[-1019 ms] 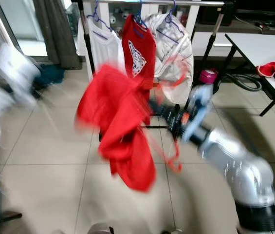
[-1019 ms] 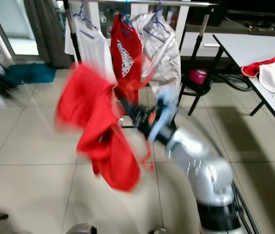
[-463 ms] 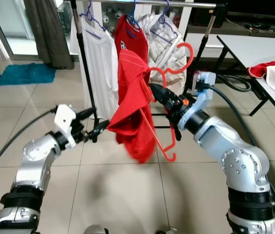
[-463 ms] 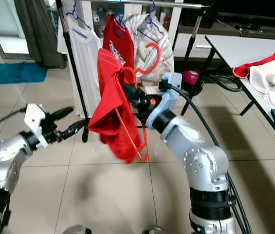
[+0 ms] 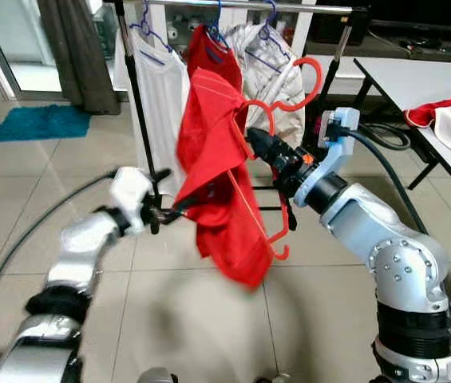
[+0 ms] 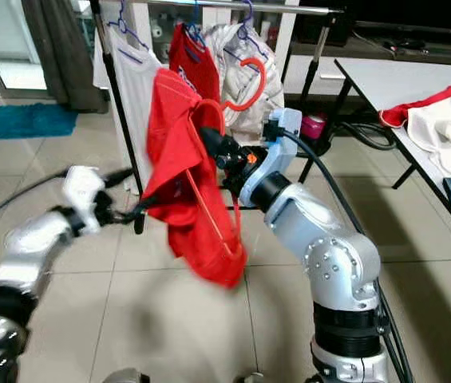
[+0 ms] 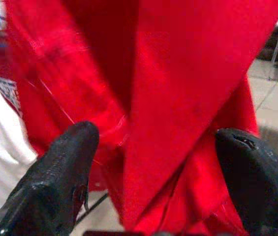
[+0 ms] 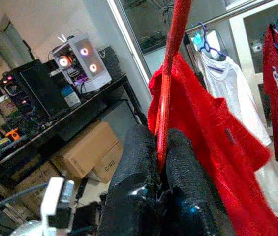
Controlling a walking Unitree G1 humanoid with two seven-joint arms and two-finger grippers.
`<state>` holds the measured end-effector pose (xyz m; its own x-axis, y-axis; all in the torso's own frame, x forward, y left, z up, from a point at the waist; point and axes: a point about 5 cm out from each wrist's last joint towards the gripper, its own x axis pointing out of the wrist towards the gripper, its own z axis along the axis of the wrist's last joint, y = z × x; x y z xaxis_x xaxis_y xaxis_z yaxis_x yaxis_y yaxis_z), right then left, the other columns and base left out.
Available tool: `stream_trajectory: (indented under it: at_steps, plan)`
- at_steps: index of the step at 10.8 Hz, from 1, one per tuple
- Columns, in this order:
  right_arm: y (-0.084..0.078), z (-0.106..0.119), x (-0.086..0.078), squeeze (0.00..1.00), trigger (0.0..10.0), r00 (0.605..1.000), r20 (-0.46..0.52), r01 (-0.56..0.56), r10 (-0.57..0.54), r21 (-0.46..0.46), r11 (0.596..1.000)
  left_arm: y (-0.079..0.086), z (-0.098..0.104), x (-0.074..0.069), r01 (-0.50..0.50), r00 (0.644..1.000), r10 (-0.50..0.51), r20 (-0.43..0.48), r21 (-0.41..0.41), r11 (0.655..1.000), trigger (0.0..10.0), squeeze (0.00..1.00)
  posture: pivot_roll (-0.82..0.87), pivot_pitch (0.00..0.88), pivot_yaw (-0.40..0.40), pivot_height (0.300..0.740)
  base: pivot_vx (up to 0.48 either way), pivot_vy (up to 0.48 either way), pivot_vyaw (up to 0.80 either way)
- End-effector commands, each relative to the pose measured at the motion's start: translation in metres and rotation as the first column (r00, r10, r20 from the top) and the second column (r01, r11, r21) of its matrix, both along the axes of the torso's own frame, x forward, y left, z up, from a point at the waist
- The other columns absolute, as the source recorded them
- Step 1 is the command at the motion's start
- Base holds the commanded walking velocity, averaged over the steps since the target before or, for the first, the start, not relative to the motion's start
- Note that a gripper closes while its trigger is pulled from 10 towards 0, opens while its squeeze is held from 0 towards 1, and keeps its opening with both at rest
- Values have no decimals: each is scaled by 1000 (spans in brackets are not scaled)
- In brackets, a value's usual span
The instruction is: Hang hanger
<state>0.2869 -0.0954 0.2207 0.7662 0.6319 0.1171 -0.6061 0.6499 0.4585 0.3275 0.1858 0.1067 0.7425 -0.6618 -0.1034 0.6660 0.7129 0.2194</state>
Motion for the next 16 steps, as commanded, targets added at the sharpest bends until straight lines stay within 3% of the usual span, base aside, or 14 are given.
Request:
stream_trajectory:
  at_steps: [1,2,8,16]
  plan:
    - [-2,19,-4,0,10000,998,69,-5,3,28,1000,-4,2,6,-13,1000,12,14,16,1000,10000,0,-102,18,-23,740,0,0,0]
    - [-3,19,-5,0,10000,998,69,1,-3,27,1000,-9,8,11,-16,999,17,38,-33,999,0,0,-106,20,-19,740,0,0,0]
    - [-2,16,-6,0,10000,998,61,12,-14,20,1000,-9,8,13,-21,999,24,28,-107,994,0,0,-102,23,-7,740,0,0,0]
    - [-2,16,-6,0,10000,998,59,13,-14,18,1000,-10,7,14,-20,999,23,25,-114,993,0,0,-98,24,-9,740,0,0,0]
